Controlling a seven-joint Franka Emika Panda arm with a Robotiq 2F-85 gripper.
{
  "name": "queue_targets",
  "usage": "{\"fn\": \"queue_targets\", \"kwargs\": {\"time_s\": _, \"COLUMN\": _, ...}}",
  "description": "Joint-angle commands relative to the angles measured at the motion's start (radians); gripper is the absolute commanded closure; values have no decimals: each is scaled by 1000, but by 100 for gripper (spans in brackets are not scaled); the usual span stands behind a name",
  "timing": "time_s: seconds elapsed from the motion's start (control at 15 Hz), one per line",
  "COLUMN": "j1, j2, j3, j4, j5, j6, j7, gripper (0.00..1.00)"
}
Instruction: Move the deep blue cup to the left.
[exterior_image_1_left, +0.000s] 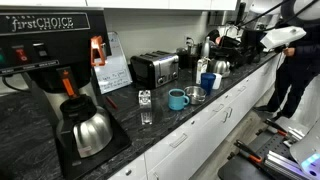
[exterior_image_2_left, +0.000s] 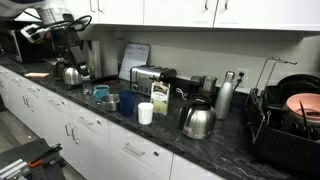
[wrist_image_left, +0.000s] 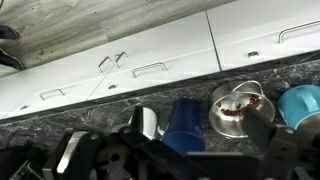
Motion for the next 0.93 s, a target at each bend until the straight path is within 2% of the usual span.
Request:
{"fn": "queue_targets", "kwargs": {"time_s": 0.0, "j1": 6, "j2": 2, "j3": -7, "j4": 1, "j5": -7, "j6": -4, "j7": 4, "gripper": 0}}
{"fn": "queue_targets", "kwargs": {"time_s": 0.47, "j1": -30, "j2": 91, "j3": 25, "j4": 31, "j5": -53, "j6": 57, "j7": 33, "gripper": 0}}
{"fn": "queue_targets", "kwargs": {"time_s": 0.87, "j1": -100, "j2": 336, "j3": 35, "j4": 145, "j5": -88, "j6": 159, "j7": 136, "gripper": 0}}
